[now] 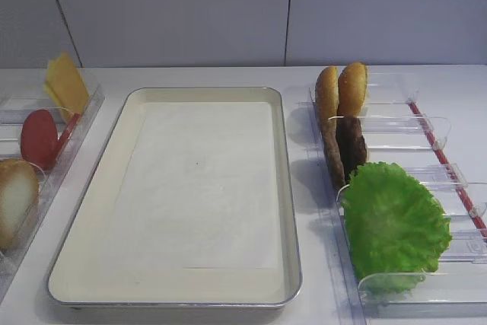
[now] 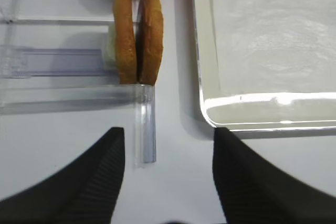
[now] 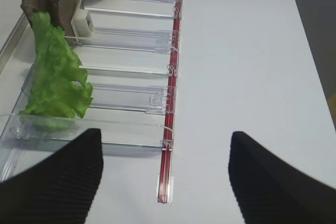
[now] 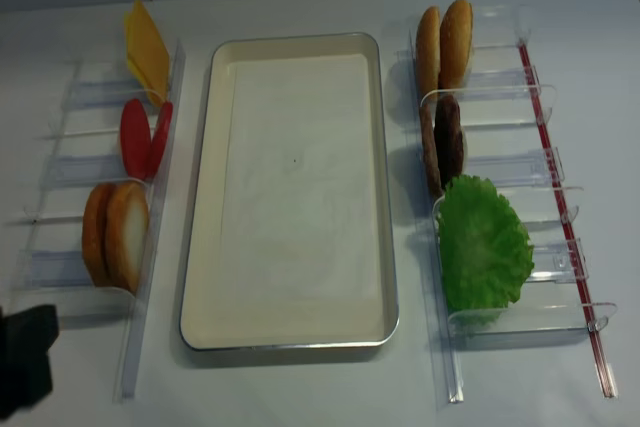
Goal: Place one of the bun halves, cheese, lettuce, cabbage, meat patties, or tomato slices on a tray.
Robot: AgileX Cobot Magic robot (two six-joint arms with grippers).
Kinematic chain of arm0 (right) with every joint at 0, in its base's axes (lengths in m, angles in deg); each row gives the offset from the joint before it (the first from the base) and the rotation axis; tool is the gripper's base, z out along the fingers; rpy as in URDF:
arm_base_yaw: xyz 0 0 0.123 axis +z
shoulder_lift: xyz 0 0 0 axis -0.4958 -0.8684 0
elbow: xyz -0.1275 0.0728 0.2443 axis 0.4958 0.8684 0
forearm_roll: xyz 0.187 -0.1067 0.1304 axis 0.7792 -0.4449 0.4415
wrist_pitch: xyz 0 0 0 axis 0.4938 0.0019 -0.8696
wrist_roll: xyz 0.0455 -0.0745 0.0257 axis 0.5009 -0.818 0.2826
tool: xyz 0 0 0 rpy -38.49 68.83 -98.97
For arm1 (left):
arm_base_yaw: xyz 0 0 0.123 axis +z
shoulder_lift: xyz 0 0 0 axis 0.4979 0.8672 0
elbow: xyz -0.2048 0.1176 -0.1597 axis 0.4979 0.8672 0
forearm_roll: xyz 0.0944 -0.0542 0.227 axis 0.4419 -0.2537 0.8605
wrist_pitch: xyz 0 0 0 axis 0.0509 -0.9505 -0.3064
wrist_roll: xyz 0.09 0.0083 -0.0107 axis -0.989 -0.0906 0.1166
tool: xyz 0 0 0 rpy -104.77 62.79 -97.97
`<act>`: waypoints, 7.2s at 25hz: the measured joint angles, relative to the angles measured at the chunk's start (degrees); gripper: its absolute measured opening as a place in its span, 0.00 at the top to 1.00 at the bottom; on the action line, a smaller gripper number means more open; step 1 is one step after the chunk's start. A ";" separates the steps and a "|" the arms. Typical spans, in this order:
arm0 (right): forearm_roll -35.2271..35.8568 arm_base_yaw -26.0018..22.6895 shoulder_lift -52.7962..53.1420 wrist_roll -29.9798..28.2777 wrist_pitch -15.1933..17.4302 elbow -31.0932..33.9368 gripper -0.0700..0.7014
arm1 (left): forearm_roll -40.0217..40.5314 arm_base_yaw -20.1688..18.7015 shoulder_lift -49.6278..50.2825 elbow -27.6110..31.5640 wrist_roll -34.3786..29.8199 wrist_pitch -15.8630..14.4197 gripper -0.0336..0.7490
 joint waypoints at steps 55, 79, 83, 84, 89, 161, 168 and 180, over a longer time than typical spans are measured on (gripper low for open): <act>-0.37 0.00 0.00 0.04 0.00 0.00 0.23 | 0.85 -5.80 57.71 -19.53 -3.44 -0.48 0.55; -0.37 0.00 0.00 0.04 0.00 0.00 0.23 | 1.20 -5.80 49.35 -24.07 -1.77 -1.02 0.81; -0.37 0.00 0.00 0.04 0.00 0.00 0.23 | -6.80 -5.80 45.09 -24.07 -4.41 -1.25 0.81; -0.37 0.00 0.00 0.04 0.00 0.00 0.23 | -8.73 -5.80 44.51 -24.07 -5.23 -1.35 0.81; -0.37 0.00 0.00 0.04 0.00 0.00 0.23 | -21.94 -5.80 44.22 -24.07 -12.98 -1.37 0.81; -0.37 0.00 0.00 -0.16 0.00 0.00 0.23 | -6.89 -10.48 57.52 -24.43 -0.71 0.02 0.48; -0.37 0.00 0.00 -0.16 0.00 0.00 0.23 | -1.93 -10.48 42.19 -19.45 0.79 -0.60 0.48; -0.37 0.00 0.00 -0.16 0.00 0.00 0.23 | 5.62 -10.48 12.72 -4.52 4.63 -2.10 0.51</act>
